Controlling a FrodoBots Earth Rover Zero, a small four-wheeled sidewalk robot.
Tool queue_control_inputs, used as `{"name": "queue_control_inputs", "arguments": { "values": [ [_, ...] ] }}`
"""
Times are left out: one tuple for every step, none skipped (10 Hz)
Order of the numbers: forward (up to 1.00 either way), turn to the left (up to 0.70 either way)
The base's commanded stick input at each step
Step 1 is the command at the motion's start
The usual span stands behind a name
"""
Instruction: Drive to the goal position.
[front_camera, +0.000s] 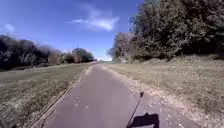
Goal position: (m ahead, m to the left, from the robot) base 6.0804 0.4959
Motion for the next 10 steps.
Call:
{"name": "queue_control_inputs", "arguments": {
  "values": [
    [0.50, 0.00],
    [0.50, 0.00],
    [0.50, 0.00],
    [0.50, 0.00],
    [0.50, 0.00],
    [0.50, 0.47],
    [0.50, 0.49],
    [0.50, 0.33],
    [0.50, 0.00],
    [0.50, 0.00]
  ]
}}
